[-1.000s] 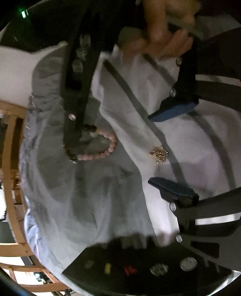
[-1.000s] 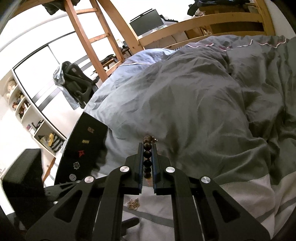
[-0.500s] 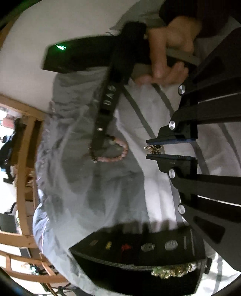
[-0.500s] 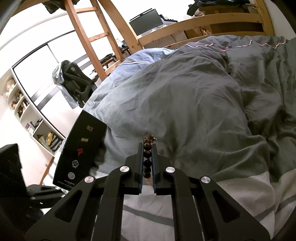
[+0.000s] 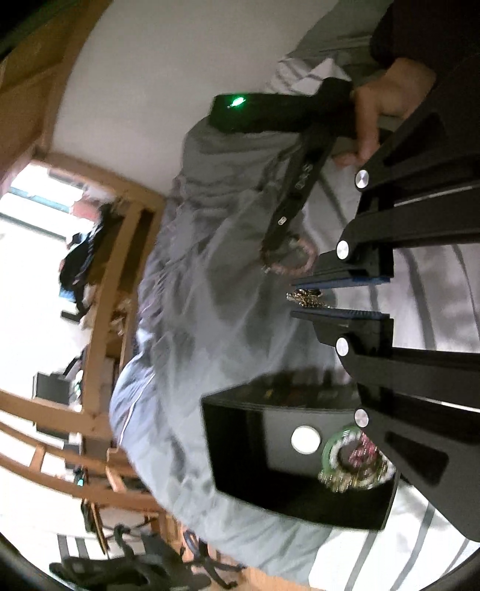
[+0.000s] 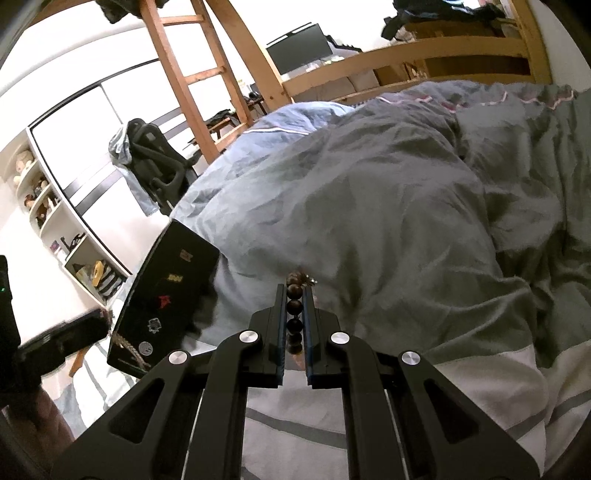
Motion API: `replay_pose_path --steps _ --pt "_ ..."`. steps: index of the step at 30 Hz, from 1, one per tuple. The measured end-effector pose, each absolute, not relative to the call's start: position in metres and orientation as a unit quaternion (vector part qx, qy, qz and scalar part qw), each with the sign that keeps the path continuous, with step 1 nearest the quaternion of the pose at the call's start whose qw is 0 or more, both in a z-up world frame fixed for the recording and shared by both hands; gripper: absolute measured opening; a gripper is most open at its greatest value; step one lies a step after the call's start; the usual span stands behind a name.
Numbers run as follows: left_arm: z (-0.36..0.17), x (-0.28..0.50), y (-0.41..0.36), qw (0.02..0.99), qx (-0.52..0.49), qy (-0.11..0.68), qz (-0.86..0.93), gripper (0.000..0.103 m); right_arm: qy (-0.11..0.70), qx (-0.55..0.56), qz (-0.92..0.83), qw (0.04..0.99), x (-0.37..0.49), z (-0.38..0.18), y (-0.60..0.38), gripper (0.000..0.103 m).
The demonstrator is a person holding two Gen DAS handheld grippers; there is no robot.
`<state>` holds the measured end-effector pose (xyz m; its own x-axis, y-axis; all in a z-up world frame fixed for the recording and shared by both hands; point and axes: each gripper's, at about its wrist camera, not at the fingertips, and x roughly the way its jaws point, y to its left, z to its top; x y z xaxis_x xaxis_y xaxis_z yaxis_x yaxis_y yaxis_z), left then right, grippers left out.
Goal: Organize jewelry
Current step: 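Lower the gold charm into the box with the left tool while the right tool drops the bracelet in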
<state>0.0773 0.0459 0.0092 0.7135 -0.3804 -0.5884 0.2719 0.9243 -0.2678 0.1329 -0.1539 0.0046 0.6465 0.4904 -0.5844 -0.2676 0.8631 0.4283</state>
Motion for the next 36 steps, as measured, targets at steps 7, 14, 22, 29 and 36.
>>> replay_pose_path --steps 7,14,22,29,36 --pt "0.023 0.067 0.072 0.938 -0.106 0.3 -0.141 0.009 0.336 0.17 0.246 0.893 0.127 0.019 -0.147 0.009" --pt "0.022 0.07 0.105 0.941 -0.136 0.289 -0.111 0.009 0.323 0.188 0.291 0.881 0.127 0.032 -0.125 0.009" --pt "0.014 0.074 0.134 0.939 -0.164 0.29 -0.086 0.009 0.304 0.171 0.348 0.87 0.119 0.061 -0.082 0.009" --pt "0.002 0.078 0.146 0.935 -0.168 0.307 -0.06 0.009 0.31 0.141 0.377 0.862 0.118 0.071 -0.039 0.009" --pt "-0.009 0.083 0.161 0.923 -0.186 0.336 -0.015 0.009 0.323 0.111 0.39 0.855 0.112 0.065 -0.008 0.009"
